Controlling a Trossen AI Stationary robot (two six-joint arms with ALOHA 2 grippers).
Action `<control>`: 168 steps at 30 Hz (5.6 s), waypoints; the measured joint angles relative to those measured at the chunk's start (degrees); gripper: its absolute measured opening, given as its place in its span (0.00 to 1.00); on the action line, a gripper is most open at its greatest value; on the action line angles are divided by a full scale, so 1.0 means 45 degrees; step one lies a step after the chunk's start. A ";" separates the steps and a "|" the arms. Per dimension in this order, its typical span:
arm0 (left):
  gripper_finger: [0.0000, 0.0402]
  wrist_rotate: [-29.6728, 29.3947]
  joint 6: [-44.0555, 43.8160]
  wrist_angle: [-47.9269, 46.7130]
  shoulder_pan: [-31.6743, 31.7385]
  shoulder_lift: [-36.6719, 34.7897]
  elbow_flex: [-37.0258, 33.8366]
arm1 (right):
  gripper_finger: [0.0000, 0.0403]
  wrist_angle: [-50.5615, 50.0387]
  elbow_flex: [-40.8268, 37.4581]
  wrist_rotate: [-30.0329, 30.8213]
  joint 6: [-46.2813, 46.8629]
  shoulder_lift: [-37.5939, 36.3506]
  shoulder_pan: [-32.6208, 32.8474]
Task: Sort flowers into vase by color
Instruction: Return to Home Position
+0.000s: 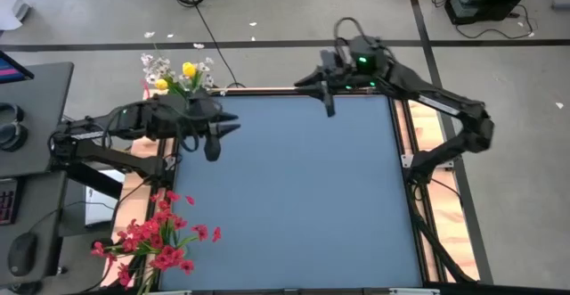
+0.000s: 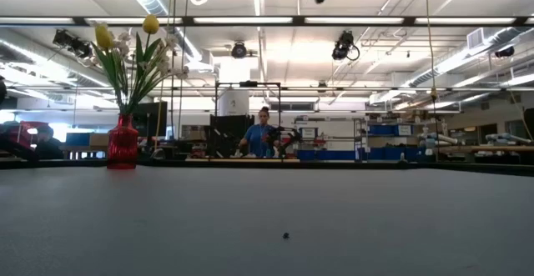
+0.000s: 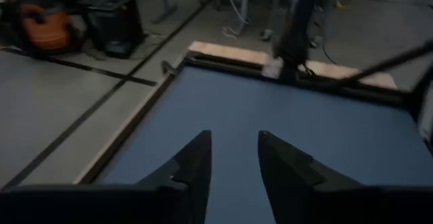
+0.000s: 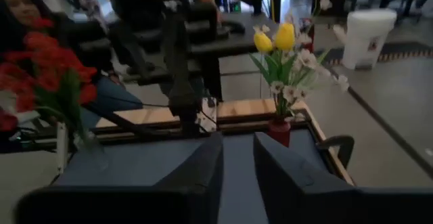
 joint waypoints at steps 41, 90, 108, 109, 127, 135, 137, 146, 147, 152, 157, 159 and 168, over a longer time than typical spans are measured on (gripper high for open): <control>0.00 0.1027 0.0166 0.4035 -0.3271 -1.2293 -1.2284 | 0.00 1.2192 -1.5514 0.4047 0.1926 -0.7955 0.4920; 0.00 0.0378 0.0870 0.6094 -0.3233 -1.2254 -1.3809 | 0.00 0.6987 -1.9541 0.4281 0.3103 -1.7530 0.4784; 0.00 0.1471 0.1509 0.8916 -0.2559 -1.2205 -1.5601 | 0.02 0.7184 -1.9536 0.2730 0.3875 -1.7578 0.3804; 0.00 0.1469 0.1512 0.8918 -0.2386 -1.2205 -1.5604 | 0.03 0.7173 -1.9536 0.2711 0.3910 -1.7571 0.3767; 0.07 0.1704 0.0526 0.8782 -0.1814 -1.2205 -1.5616 | 0.05 0.7183 -1.9536 0.2701 0.4750 -1.7559 0.3652; 0.08 0.1699 0.0521 0.8773 -0.1814 -1.2205 -1.5616 | 0.05 0.7187 -1.9536 0.2705 0.4745 -1.7559 0.3652; 0.08 0.1699 0.0521 0.8773 -0.1814 -1.2205 -1.5620 | 0.05 0.7187 -1.9531 0.2706 0.4745 -1.7559 0.3652; 0.08 0.1694 0.0521 0.8768 -0.1814 -1.2205 -1.5625 | 0.05 0.7187 -1.9531 0.2704 0.4745 -1.7559 0.3652; 0.08 0.1694 0.0521 0.8768 -0.1814 -1.2205 -1.5625 | 0.05 0.7187 -1.9531 0.2706 0.4745 -1.7559 0.3652; 0.08 0.1694 0.0519 0.8763 -0.1814 -1.2205 -1.5625 | 0.05 0.7187 -1.9531 0.2701 0.4745 -1.7559 0.3652; 0.08 0.1694 0.0517 0.8763 -0.1814 -1.2205 -1.5625 | 0.05 0.7187 -1.9531 0.2706 0.4745 -1.7559 0.3652; 0.08 0.1694 0.0516 0.8763 -0.1814 -1.2205 -1.5625 | 0.05 0.7187 -1.9531 0.2706 0.4745 -1.7559 0.3652; 0.08 0.1689 0.0516 0.8763 -0.1814 -1.2205 -1.5630 | 0.04 0.7189 -1.9529 0.2706 0.4745 -1.7559 0.3652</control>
